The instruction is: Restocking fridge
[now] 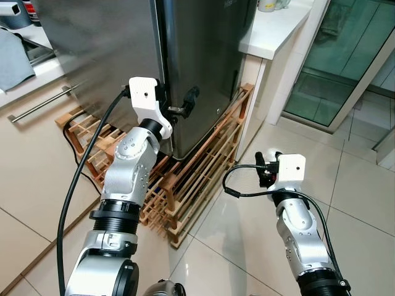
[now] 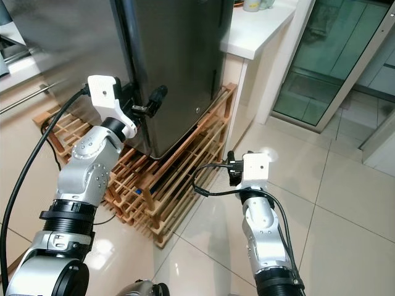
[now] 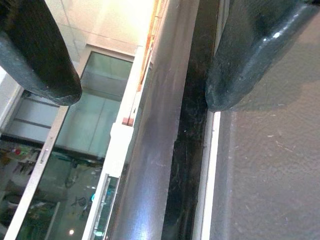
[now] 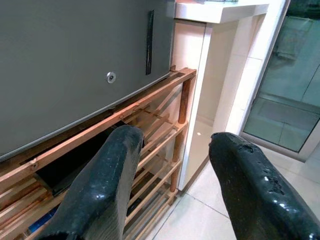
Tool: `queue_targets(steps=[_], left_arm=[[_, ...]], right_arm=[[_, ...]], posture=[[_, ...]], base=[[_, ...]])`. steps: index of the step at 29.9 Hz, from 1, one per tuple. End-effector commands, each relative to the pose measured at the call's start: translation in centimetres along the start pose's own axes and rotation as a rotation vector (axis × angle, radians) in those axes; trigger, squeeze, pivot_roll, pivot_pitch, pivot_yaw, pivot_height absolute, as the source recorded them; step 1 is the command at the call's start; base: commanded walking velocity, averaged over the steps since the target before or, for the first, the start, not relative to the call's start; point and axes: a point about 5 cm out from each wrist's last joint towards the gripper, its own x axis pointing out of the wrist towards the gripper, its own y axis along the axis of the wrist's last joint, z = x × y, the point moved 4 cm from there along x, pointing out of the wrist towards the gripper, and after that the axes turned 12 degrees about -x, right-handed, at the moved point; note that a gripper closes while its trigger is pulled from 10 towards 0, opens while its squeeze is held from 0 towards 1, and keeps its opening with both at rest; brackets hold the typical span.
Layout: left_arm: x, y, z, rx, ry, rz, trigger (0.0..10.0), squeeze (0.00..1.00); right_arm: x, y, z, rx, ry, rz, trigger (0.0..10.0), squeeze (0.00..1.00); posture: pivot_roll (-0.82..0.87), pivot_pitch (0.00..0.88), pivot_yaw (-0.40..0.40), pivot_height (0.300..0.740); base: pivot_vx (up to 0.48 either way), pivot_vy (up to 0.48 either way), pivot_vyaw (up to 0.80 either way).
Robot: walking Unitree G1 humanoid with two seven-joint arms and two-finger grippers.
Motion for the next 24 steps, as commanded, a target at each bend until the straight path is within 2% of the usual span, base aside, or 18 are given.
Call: queue_targets(steps=[1, 4, 6, 9, 10, 11, 12, 13, 14, 15, 16, 17, 18, 19, 20, 22, 23, 24], left_arm=[[1.1, -1.8, 0.0, 0.023, 0.033, -0.069, 10.0, 0.00], [1.7, -2.2, -0.3, 0.015, 0.063, -0.087, 10.0, 0.00], [2.4, -2.5, 0.4, -0.010, 0.049, -0.102, 10.0, 0.00], [3.8, -2.9, 2.8, -0.015, -0.015, -0.121, 10.0, 0.00], [4.3, -3.0, 4.2, -0.036, -0.065, -0.131, 10.0, 0.00], [4.3, -3.0, 4.2, -0.036, -0.065, -0.131, 10.0, 0.00], [4.9, -3.2, 7.3, -0.076, -0.186, -0.144, 10.0, 0.00], [4.9, -3.2, 7.3, -0.076, -0.186, -0.144, 10.0, 0.00], [5.0, -3.2, 9.1, -0.096, -0.264, -0.152, 10.0, 0.00], [5.0, -3.3, 11.8, -0.118, -0.386, -0.157, 10.0, 0.00], [4.9, -3.2, 12.5, -0.125, -0.418, -0.156, 10.0, 0.00], [4.9, -3.2, 12.5, -0.125, -0.418, -0.156, 10.0, 0.00], [4.2, -3.0, 15.5, -0.129, -0.570, -0.150, 10.0, 0.00], [3.7, -2.9, 16.7, -0.126, -0.634, -0.143, 10.0, 0.00], [3.7, -2.9, 16.7, -0.126, -0.634, -0.143, 10.0, 0.00], [2.0, -2.1, 19.2, -0.198, -0.806, -0.132, 10.0, 0.00], [2.0, -2.1, 19.2, -0.198, -0.806, -0.132, 10.0, 0.00], [1.5, -1.8, 19.8, -0.222, -0.850, -0.130, 10.0, 0.00]], right_arm=[[0.4, 0.4, 0.0, -0.002, 0.012, 0.004, 10.0, 0.00], [0.3, 0.5, 0.1, -0.005, 0.019, 0.008, 10.0, 0.00], [0.0, 0.3, 0.0, 0.005, 0.057, -0.007, 10.0, 0.00], [-0.9, -0.4, -1.2, 0.020, 0.187, -0.050, 10.0, 0.00], [-1.2, -0.4, -1.6, 0.033, 0.229, -0.062, 10.0, 0.00], [-1.2, -0.4, -1.6, 0.033, 0.229, -0.062, 10.0, 0.00], [-1.6, -0.2, -2.0, 0.048, 0.272, -0.069, 10.0, 0.00], [-1.6, -0.2, -2.0, 0.048, 0.272, -0.069, 10.0, 0.00], [-1.7, 0.0, -2.2, 0.053, 0.285, -0.069, 10.0, 0.00], [-1.8, 0.3, -2.5, 0.049, 0.301, -0.062, 10.0, 0.00], [-1.8, 0.4, -2.5, 0.046, 0.305, -0.060, 10.0, 0.00], [-1.8, 0.4, -2.5, 0.046, 0.305, -0.060, 10.0, 0.00], [-2.0, 0.4, -3.0, 0.004, 0.327, -0.059, 10.0, 0.00], [-2.2, 0.1, -3.1, -0.024, 0.334, -0.064, 10.0, 0.00], [-2.2, 0.1, -3.1, -0.024, 0.334, -0.064, 10.0, 0.00], [-2.7, -1.3, -2.4, -0.069, 0.314, -0.113, 10.0, 0.00], [-2.7, -1.3, -2.4, -0.069, 0.314, -0.113, 10.0, 0.00], [-2.8, -1.6, -2.2, -0.070, 0.311, -0.129, 10.0, 0.00]], posture=[[-0.11, 0.000, 0.038, 0.740], [-0.11, 0.000, 0.037, 0.740], [-0.12, 0.000, 0.036, 0.740], [-0.14, 0.000, 0.040, 0.740], [-0.15, 0.000, 0.041, 0.740], [-0.15, 0.000, 0.041, 0.740], [-0.16, 0.000, 0.043, 0.740], [-0.16, 0.000, 0.043, 0.740], [-0.16, 0.000, 0.045, 0.740], [-0.17, 0.000, 0.047, 0.740], [-0.17, 0.000, 0.047, 0.740], [-0.17, 0.000, 0.047, 0.740], [-0.18, 0.000, 0.053, 0.740], [-0.19, 0.000, 0.053, 0.740], [-0.19, 0.000, 0.053, 0.740], [-0.17, 0.000, 0.044, 0.740], [-0.17, 0.000, 0.044, 0.740], [-0.17, 0.000, 0.043, 0.740]], base=[[0.000, 0.000, 0.00], [0.000, 0.000, 0.00], [0.000, 0.000, 0.00], [0.000, 0.000, 0.00], [0.000, 0.000, 0.00], [0.000, 0.000, 0.00], [0.000, 0.000, 0.00], [0.000, 0.000, 0.00], [0.000, 0.000, 0.00], [0.000, 0.000, 0.00], [0.000, 0.000, 0.00], [0.000, 0.000, 0.00], [0.000, 0.000, 0.00], [0.000, 0.000, 0.00], [0.000, 0.000, 0.00], [0.000, 0.000, 0.00], [0.000, 0.000, 0.00], [0.000, 0.000, 0.00]])
